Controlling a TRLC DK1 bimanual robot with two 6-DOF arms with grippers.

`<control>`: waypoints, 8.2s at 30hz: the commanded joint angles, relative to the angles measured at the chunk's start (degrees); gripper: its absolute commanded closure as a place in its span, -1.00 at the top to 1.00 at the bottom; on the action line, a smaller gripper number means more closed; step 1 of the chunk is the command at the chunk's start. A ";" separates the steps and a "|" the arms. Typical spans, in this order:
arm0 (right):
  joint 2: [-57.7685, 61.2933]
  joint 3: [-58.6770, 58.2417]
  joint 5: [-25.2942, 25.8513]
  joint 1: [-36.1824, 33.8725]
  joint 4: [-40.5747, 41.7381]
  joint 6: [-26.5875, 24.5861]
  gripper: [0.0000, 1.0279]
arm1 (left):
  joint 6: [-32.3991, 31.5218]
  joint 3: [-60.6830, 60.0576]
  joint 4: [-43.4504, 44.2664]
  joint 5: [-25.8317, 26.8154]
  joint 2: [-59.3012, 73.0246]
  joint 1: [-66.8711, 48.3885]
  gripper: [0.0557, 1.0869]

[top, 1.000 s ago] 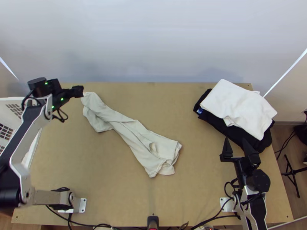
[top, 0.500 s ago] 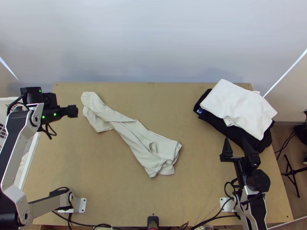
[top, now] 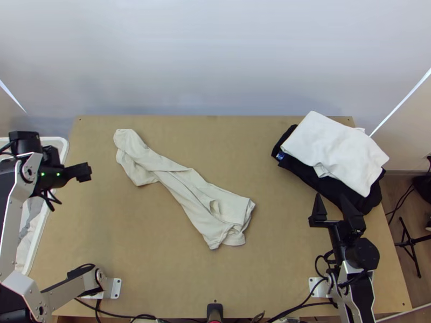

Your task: Fold the t-shirt

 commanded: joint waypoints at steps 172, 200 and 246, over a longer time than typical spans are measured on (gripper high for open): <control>89.83 47.91 -18.87 30.33 -15.57 49.30 -0.44 | -4.30 -3.61 5.29 -1.84 3.63 4.37 0.92; 88.08 62.68 -7.97 24.89 0.69 32.78 -0.94 | -5.27 -5.27 7.40 -1.84 3.99 2.52 0.92; 106.36 70.59 -7.88 21.63 -21.98 42.89 0.01 | -4.92 -8.44 9.69 -1.84 4.43 3.05 0.92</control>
